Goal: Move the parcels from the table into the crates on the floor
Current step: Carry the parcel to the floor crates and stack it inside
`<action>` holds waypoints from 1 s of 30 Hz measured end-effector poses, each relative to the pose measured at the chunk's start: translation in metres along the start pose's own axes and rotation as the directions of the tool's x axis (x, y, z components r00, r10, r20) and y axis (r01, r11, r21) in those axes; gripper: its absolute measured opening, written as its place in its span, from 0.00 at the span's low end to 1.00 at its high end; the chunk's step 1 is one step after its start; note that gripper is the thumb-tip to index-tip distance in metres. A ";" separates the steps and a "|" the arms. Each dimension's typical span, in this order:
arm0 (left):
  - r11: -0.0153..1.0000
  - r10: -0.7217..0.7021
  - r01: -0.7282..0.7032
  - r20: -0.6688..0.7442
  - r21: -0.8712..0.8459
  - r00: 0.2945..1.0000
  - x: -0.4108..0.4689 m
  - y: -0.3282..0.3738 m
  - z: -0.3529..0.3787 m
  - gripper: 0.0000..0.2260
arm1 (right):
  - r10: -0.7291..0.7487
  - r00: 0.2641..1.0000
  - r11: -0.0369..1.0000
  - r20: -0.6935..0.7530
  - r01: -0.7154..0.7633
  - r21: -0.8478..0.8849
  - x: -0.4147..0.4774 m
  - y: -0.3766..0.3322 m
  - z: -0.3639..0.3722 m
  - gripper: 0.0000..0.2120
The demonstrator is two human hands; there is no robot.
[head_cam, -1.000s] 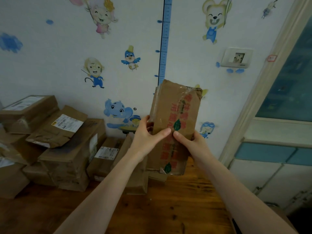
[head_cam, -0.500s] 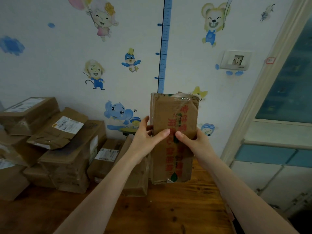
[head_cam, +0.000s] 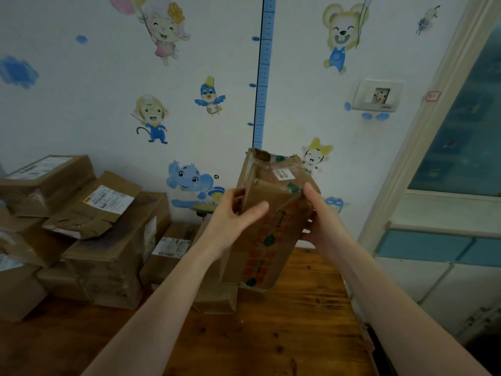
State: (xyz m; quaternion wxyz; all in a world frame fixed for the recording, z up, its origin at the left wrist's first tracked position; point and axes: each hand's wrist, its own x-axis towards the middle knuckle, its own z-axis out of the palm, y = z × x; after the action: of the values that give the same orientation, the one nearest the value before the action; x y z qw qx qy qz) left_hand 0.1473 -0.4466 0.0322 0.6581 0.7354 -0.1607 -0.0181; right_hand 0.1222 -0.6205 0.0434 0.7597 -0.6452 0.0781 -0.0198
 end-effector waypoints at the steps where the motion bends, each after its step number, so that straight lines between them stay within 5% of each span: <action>1: 0.999 -0.036 0.035 -0.021 -0.035 0.999 -0.001 0.003 0.001 0.29 | 0.012 1.000 1.000 -0.012 -0.011 0.006 0.001 0.001 -0.001 0.19; 4: 0.995 -0.032 0.030 -0.023 -0.091 0.999 -0.001 0.005 0.001 0.34 | 0.034 0.999 0.996 -0.009 -0.033 0.080 -0.001 0.005 -0.004 0.04; 7: 0.979 -0.051 0.063 0.065 -0.194 0.997 0.001 0.009 -0.001 0.41 | 0.038 0.999 0.994 0.023 -0.040 0.103 -0.002 0.009 -0.007 0.05; 10: 0.977 -0.071 0.091 0.113 -0.192 0.991 0.005 0.007 0.000 0.19 | 0.017 0.999 0.997 0.033 -0.019 0.071 0.000 0.011 -0.006 0.12; 12: 0.983 -0.084 0.101 0.115 -0.154 0.990 0.005 0.001 0.001 0.13 | -0.005 1.000 0.999 0.000 0.005 0.035 0.001 0.013 -0.005 0.12; 16: 0.984 -0.101 0.111 0.076 -0.140 0.992 0.004 -0.001 0.000 0.17 | -0.037 0.999 0.999 -0.026 0.037 -0.030 0.001 0.019 -0.009 0.13; 21: 0.987 -0.063 0.060 -0.018 -0.146 0.998 0.003 0.000 0.002 0.32 | -0.090 0.992 0.988 0.092 0.101 -0.118 0.002 0.019 -0.012 0.27; 25: 0.948 -0.183 0.162 -0.051 -0.273 0.982 0.007 -0.004 0.000 0.40 | -0.060 0.990 0.987 0.125 0.078 -0.143 0.004 0.021 -0.020 0.23; 27: 0.950 -0.199 0.168 -0.095 -0.263 0.975 0.009 -0.004 0.001 0.33 | -0.035 0.994 0.994 0.102 0.045 -0.103 0.004 0.023 -0.020 0.15; 30: 0.979 -0.162 0.139 -0.157 -0.151 0.974 0.006 -0.010 0.007 0.16 | 0.029 1.000 0.999 0.013 -0.028 -0.042 0.006 0.021 -0.013 0.23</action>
State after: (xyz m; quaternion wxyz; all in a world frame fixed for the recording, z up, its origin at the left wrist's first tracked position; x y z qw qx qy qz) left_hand 0.1531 -0.4545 0.0224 0.7157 0.6966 -0.0466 -0.0168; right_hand 0.1244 -0.6303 0.0202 0.7468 -0.6600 0.0824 -0.0030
